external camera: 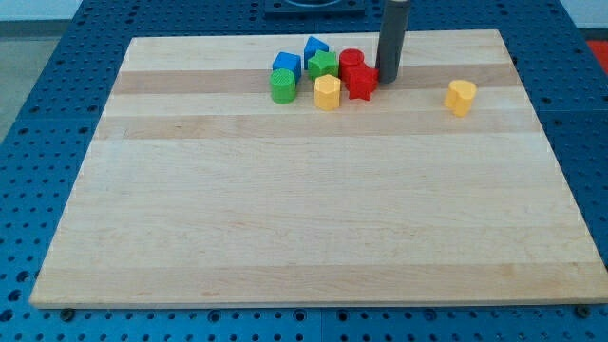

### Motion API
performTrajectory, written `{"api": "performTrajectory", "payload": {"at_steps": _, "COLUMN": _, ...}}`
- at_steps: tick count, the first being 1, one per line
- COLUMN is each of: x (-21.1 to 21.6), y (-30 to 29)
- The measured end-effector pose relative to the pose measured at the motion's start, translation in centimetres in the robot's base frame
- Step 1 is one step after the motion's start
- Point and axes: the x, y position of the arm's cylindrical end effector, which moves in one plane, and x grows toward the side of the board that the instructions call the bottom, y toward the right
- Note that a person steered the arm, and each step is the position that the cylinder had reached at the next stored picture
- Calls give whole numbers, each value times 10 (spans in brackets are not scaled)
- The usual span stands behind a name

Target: Move the red star into the yellow hexagon

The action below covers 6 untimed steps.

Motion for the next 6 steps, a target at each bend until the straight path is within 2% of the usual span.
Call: {"api": "performTrajectory", "payload": {"at_steps": 6, "x": 0, "y": -39}}
